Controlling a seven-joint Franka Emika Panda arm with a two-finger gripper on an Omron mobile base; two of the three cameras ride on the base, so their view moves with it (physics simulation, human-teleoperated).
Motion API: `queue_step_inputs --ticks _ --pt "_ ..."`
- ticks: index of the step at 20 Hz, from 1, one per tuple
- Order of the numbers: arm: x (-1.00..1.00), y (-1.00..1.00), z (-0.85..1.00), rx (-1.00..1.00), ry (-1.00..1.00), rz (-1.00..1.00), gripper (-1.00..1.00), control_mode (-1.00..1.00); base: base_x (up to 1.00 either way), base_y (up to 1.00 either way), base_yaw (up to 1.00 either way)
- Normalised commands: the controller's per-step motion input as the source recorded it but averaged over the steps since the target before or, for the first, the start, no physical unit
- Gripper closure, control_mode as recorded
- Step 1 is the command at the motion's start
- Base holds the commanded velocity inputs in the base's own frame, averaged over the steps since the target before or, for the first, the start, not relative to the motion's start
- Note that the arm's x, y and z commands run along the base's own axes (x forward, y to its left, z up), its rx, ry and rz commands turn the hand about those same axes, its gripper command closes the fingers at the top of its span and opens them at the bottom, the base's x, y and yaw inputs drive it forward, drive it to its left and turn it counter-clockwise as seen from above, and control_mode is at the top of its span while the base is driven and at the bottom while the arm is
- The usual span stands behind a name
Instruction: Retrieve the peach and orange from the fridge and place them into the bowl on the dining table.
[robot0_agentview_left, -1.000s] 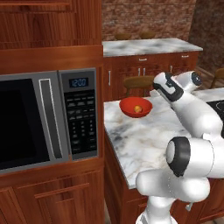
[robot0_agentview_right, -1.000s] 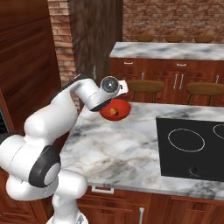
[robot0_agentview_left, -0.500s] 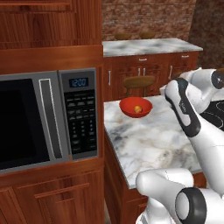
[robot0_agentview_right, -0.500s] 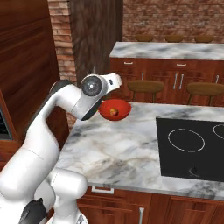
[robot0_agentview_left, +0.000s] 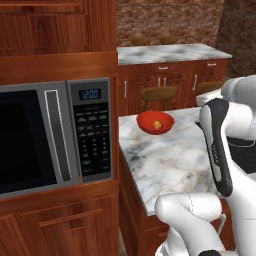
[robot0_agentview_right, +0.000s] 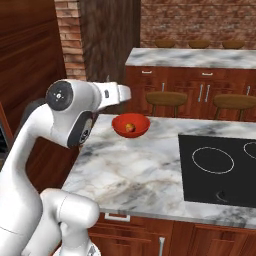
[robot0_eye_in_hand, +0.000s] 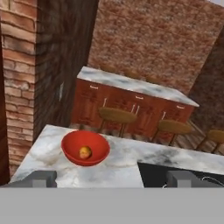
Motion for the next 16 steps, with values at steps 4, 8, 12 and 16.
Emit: queue_step_inputs --ticks 4,8,12,16 --pt "-1.00 -0.06 0.00 0.20 -0.21 -0.32 -1.00 -1.00 0.00 0.00 0.00" --pt "-0.98 -0.41 0.15 0.28 -0.22 -0.09 -1.00 -1.00 0.00 0.00 0.00" --pt "-0.87 -0.48 0.22 0.28 -0.06 0.08 -1.00 -1.00 0.00 0.00 0.00" --pt "-0.74 -0.19 0.01 0.20 0.00 0.22 -1.00 -1.00 0.00 0.00 0.00"
